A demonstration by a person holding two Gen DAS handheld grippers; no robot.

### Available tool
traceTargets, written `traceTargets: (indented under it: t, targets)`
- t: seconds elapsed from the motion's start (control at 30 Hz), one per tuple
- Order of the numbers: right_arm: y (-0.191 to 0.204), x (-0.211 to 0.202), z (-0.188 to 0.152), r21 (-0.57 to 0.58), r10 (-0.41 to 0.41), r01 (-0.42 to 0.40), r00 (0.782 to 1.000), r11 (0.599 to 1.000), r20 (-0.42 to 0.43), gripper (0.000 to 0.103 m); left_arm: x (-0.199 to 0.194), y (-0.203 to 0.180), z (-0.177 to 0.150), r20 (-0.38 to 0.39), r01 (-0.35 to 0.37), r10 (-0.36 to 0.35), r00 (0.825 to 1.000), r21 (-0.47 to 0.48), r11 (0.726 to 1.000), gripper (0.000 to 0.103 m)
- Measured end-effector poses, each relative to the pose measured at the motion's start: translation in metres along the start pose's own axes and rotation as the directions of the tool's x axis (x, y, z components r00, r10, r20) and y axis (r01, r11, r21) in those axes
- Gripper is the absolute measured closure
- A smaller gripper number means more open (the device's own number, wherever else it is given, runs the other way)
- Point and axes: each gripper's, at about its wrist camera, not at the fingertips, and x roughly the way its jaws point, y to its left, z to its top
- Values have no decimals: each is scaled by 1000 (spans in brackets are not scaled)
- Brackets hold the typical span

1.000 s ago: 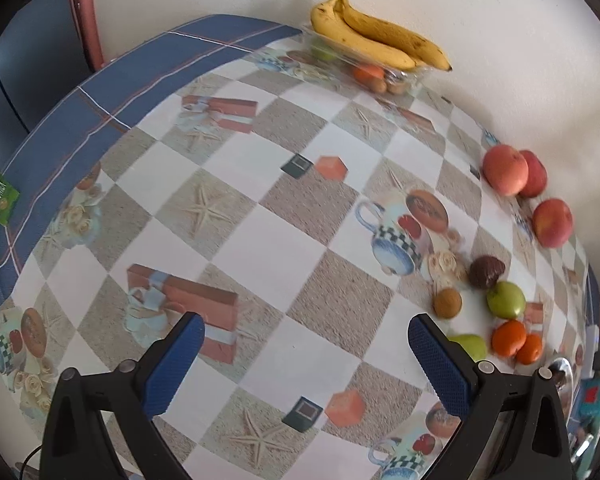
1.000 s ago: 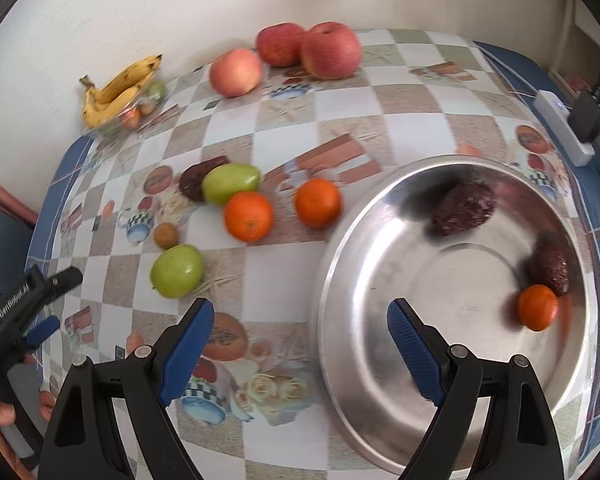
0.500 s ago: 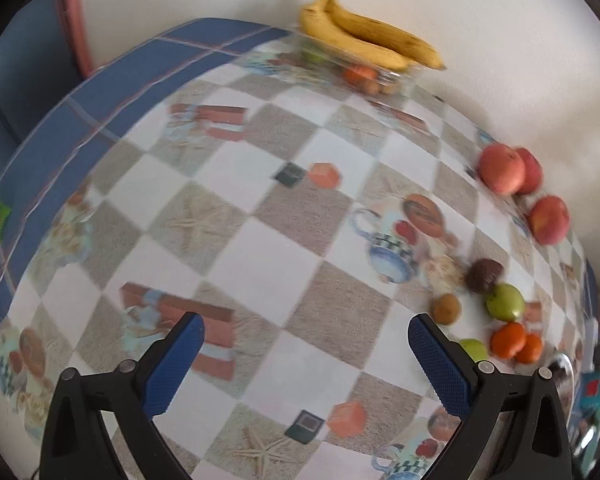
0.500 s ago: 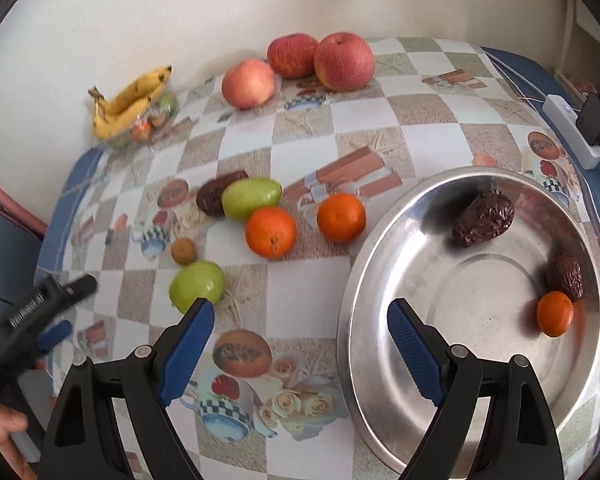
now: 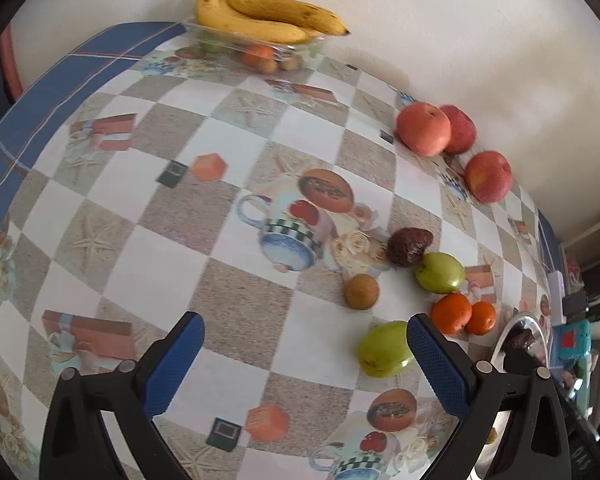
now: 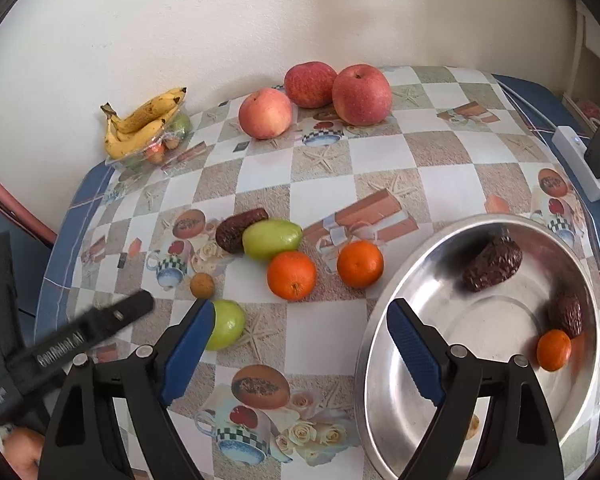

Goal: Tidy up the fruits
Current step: 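Move both open tools back toward the remaining fruit, then grasp a tangerine with the right tool while the left tool grasps a green pear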

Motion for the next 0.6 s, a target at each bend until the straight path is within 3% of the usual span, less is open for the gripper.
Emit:
traceTargets:
  t: [0.17, 0.27, 0.37, 0.47, 0.6]
  targets:
    - [-2, 0, 17, 14, -4, 4, 1000, 1000, 19, 20, 13, -21, -3, -32, 36, -34, 999, 64, 997, 2]
    - [-2, 8, 25, -3, -32, 32, 999, 999, 14, 21, 21, -32, -5, -52, 50, -45, 998, 100, 994, 8]
    - [-7, 22, 30, -13, -60, 59, 998, 998, -15, 36, 30, -42, -10, -85, 73, -63, 994, 125, 989, 13]
    - [-13, 35, 30, -16, -80, 79, 996, 997, -39, 38, 39, -49, -14, -121, 97, -81, 989, 133, 986, 16]
    - [-21, 53, 29, -6, -88, 88, 993, 996, -77, 46, 45, -54, -18, -138, 92, -71, 988, 149, 984, 32]
